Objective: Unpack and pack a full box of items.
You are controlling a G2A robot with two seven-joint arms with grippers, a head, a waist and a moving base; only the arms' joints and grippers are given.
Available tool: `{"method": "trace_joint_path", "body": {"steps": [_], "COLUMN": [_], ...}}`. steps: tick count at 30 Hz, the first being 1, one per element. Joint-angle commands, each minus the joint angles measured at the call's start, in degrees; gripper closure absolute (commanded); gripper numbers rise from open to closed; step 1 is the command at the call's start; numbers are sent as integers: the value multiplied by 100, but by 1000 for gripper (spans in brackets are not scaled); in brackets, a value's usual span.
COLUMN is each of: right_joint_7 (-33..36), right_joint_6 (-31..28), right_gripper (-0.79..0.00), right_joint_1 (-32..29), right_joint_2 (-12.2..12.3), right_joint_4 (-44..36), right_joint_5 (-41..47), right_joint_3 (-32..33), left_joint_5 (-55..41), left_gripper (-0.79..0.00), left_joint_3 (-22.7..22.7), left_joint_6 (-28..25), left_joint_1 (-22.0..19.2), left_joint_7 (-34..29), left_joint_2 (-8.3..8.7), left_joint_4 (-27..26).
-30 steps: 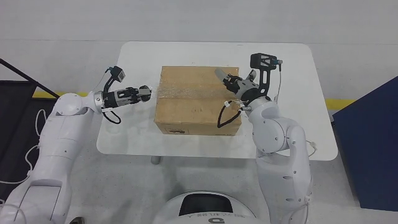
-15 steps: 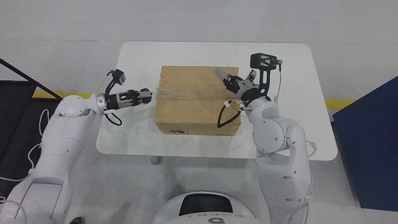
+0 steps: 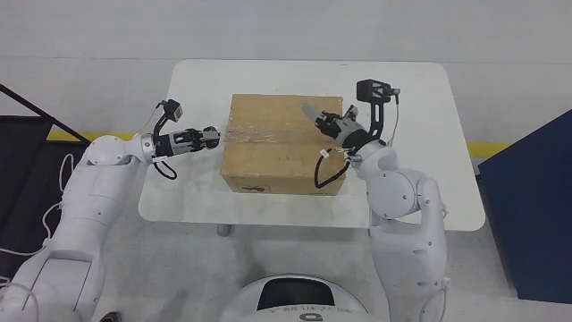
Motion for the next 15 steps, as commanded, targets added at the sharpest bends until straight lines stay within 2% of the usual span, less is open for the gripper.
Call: {"method": "trace_joint_path", "body": {"steps": [1,2,10,12,15], "right_joint_7": [274,381,332,300,715], "right_joint_6": [-88,-144,-146,-79,57], "right_gripper": [-785,-785,-785,-785,-785], "right_joint_1": [105,166,163,140,283], "right_joint_2": [22,38,38,40,74], "right_joint_4": [85,102,102,240,442], "right_joint_5": [564,887,929,1350,2286], "right_joint_3": [154,258,262,308,572], "left_joint_5": [0,0,0,0,126], "left_gripper": [0,0,0,0,0], "left_joint_3": [-1,-1,-1,-1,-7], "left_joint_6": [1,1,1,1,-25], "left_joint_1": [1,1,1,1,50], "left_joint_7": [-1,-1,-1,-1,243], "left_joint_2": [0,0,0,0,8], "left_joint_4": [-1,-1,-1,-1,-114]}}
